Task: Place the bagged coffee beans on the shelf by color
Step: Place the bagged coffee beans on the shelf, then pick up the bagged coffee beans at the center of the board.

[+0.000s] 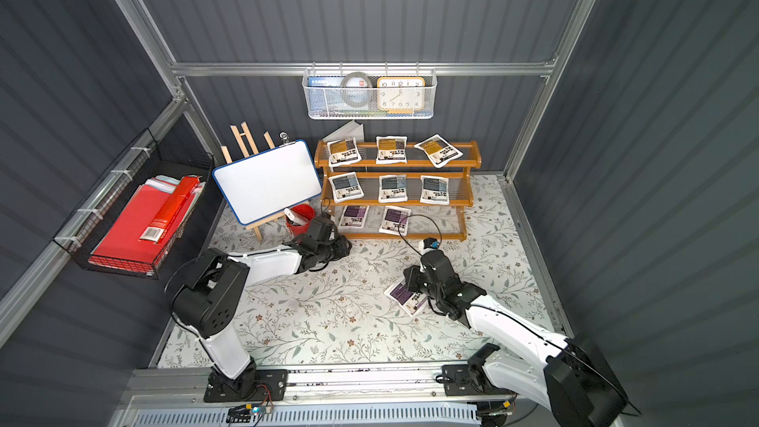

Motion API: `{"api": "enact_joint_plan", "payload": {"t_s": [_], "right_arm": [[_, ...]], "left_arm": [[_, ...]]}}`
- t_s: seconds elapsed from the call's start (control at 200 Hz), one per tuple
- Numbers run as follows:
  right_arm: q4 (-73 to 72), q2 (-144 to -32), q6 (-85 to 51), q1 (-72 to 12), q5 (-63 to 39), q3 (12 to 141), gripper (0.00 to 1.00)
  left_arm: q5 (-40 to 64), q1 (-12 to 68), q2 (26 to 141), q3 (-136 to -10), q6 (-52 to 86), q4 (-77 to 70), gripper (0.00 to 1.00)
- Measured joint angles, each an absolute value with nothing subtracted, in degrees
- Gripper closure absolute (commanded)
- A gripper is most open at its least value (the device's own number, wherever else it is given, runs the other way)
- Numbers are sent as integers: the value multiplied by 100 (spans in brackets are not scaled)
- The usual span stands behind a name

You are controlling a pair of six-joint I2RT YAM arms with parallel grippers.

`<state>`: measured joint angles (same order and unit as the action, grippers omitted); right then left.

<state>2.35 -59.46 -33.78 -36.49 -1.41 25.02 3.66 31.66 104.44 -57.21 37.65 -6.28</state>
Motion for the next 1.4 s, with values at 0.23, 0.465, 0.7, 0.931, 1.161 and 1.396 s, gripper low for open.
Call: {"api": "enact_joint_plan", "payload": {"t_s": [0.23, 0.465, 0.7, 0.931, 1.161, 1.396], "right_arm": [[707, -5975, -3339, -3649, -410, 2193, 99], [344, -6665, -3315, -3660, -875, 2049, 100], [-633, -7679, -3179, -3553, -1160, 2353, 100], [-1518, -8794, -3057, -3140, -1562, 2908, 100], [-1841, -9247, -2993, -3052, -1811, 3188, 100], [-1841, -9253, -2974, -3046, -1831, 3194, 100]], "left_arm": [[1055, 3463, 10930, -6333, 3216, -615, 48], [1625, 3463, 11037, -6359, 2965, -427, 46], [2211, 3463, 11037, -6248, 2888, -440, 43], [2797, 3452, 11122, -6064, 2851, -674, 37], [3505, 3312, 11375, -6049, 2845, -1210, 35], [3905, 3249, 11633, -6108, 2847, -1619, 41]]}}
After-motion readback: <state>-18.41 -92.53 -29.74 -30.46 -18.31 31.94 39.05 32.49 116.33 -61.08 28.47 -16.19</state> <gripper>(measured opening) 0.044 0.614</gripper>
